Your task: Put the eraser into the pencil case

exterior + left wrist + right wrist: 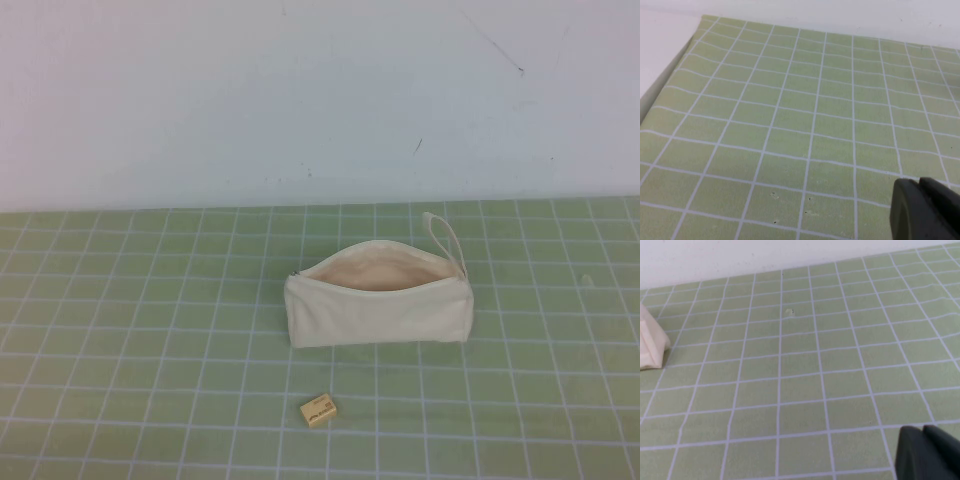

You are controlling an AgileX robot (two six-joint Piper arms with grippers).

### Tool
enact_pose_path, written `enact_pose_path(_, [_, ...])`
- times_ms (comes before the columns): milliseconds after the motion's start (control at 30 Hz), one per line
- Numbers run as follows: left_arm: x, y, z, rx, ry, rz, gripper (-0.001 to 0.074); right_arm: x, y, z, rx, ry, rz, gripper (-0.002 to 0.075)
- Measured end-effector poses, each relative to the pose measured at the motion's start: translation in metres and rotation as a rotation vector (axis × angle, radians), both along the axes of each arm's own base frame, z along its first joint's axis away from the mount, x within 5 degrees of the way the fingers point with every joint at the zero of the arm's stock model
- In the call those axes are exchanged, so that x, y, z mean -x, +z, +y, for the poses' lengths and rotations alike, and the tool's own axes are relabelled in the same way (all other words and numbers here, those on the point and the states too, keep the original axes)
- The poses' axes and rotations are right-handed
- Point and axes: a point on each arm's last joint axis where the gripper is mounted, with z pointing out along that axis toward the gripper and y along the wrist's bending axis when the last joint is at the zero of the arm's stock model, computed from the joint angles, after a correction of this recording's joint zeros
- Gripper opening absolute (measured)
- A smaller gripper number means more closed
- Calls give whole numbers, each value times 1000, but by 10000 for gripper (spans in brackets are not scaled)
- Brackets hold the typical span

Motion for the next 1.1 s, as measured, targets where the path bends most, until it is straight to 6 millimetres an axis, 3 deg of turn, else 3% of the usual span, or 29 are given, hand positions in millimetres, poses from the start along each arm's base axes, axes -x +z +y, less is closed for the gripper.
enact_pose_path(1100, [0,0,0,0,0,0,-3,0,0,2,-55,4,-2,-1])
